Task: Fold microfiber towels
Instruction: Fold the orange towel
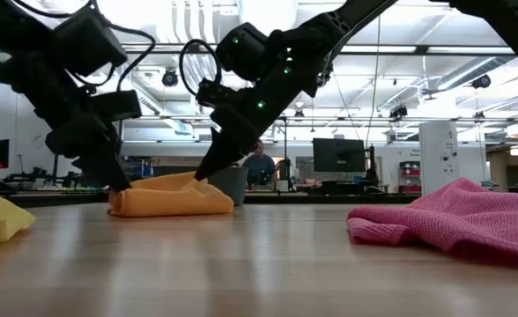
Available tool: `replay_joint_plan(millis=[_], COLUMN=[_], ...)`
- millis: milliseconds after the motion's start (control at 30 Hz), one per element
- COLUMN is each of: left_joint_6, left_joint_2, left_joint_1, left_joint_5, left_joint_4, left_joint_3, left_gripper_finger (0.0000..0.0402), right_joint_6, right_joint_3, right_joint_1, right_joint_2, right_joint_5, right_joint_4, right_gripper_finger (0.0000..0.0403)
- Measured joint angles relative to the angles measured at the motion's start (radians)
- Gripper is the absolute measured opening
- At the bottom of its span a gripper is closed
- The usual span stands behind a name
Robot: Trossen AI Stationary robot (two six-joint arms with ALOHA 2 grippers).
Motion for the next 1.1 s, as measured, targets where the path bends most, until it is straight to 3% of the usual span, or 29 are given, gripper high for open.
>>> replay_joint_plan(millis=[467,700,867,1100], left_joint_6=[0.084,0.054,0.073,0.110], left_joint_2=[-0.141,-0.103,-0.044,0.008], left_joint_1=[0.009,0.072,0.104,0.115], left_joint_5=[-0.259,-0.273,-0.278,-0.291], left_joint_4=[-0.014,-0.005,0.033,0.070], left_joint_3=[-0.005,-0.034,-0.035,-0.035], left_gripper_finger=[0.0010,0.0016,0.0049,0.0141], right_joint_6=[-0.001,-0.002,-0.001,0.001], right_joint_3=[-0.001,-0.002,-0.002,-0.002], right_joint_1=[0.010,0.016,0.019,0.024], right_joint_2=[0.000,0.002,0.002,0.003], right_joint_5=[-0.016,-0.019,-0.019,-0.020], right_joint_4=[-0.025,-0.027,-0.028,-0.028], right_gripper_finger=[0.0009,0.0009,0.0009,0.0009])
